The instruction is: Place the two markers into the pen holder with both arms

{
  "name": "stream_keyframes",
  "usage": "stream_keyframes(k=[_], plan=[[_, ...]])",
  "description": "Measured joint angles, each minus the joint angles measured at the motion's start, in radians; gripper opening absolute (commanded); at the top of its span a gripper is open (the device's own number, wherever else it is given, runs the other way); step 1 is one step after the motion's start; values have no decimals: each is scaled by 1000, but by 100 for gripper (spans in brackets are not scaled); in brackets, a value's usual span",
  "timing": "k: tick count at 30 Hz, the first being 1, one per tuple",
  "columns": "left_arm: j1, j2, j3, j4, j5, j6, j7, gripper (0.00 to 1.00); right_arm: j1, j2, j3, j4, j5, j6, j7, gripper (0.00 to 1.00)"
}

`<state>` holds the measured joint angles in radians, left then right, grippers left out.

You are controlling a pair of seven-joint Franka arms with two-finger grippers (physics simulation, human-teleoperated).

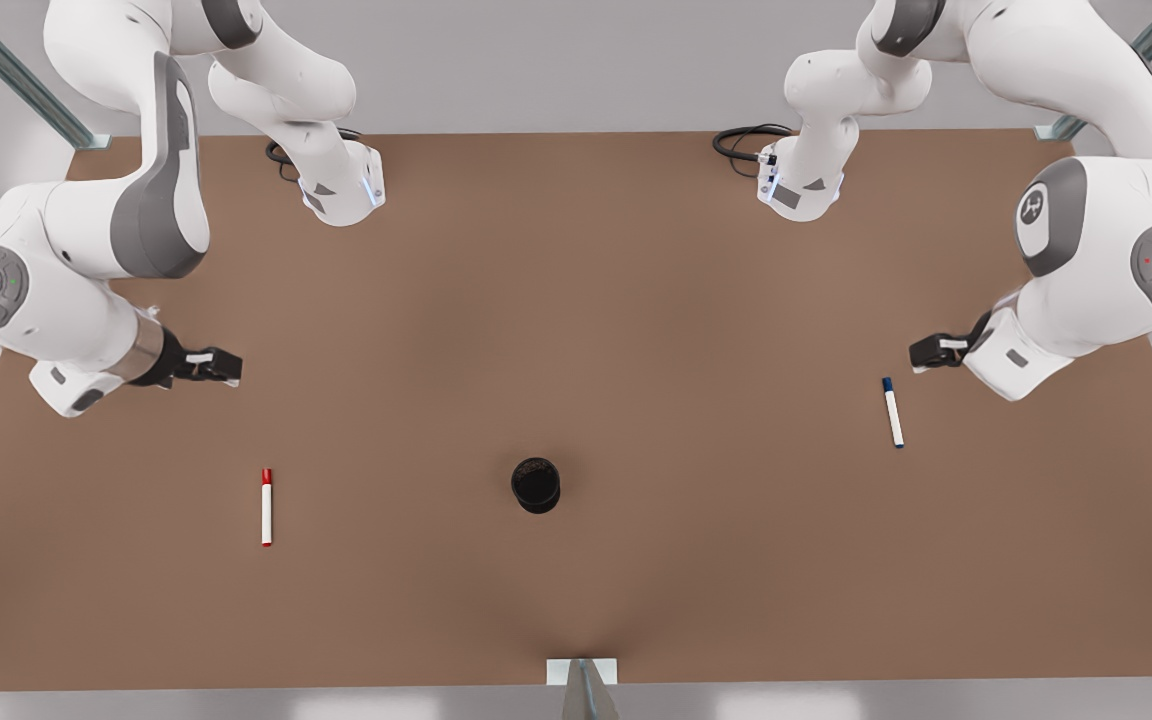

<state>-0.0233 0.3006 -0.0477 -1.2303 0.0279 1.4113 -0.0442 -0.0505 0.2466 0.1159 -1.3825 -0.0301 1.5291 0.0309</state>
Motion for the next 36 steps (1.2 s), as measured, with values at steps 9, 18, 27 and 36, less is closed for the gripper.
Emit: stream_keyframes(k=[9,18,27,36], plan=[[102,126,5,-280,-1,299,18,100,9,224,-4,73,-2,130,11,100],[181,121,8,-608,-21,735,67,100,-47,557,-10,169,-4,384,-21,100],[183,137,37,-692,-18,889,136,100,-65,683,-23,216,-44,503,-51,100],[210,180,43,-777,-20,1003,179,100,-64,699,-22,175,-85,593,-77,87]])
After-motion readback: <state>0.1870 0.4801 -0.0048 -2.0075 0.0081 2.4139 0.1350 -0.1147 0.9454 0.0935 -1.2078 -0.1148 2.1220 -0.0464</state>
